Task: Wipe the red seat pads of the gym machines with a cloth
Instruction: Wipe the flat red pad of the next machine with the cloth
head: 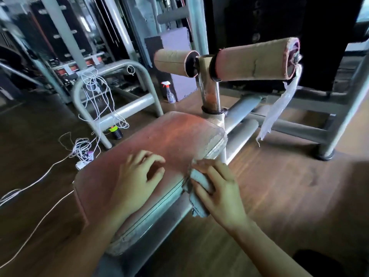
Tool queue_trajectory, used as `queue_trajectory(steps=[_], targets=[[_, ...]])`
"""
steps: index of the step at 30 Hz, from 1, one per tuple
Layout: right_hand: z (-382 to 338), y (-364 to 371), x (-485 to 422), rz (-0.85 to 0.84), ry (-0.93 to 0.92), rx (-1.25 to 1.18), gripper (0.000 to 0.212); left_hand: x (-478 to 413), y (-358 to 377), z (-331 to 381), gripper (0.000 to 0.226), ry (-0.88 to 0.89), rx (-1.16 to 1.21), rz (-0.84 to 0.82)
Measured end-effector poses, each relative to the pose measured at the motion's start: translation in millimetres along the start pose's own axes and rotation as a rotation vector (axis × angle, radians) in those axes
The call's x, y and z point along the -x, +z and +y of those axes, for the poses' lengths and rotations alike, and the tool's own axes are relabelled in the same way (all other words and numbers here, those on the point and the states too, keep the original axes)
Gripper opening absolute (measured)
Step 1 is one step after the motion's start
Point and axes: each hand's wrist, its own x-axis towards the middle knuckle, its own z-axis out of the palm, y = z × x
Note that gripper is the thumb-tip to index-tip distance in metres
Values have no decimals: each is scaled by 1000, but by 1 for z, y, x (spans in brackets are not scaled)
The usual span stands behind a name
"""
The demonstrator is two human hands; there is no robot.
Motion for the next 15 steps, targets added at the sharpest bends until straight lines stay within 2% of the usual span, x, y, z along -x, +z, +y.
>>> queue_trajectory(steps=[4, 9, 11, 15], targets=[[31, -7, -19, 120, 100, -25, 25, 1, 1, 5, 37, 6, -59, -28], [48, 0, -37, 404, 429, -80, 21, 2, 2, 8, 31, -1, -45, -38], [27, 14, -14, 363, 358, -114, 22, 2, 2, 9, 35, -9, -42, -35], [19, 16, 15, 93, -55, -19, 27, 3, 1, 9, 36, -20, 6, -31]])
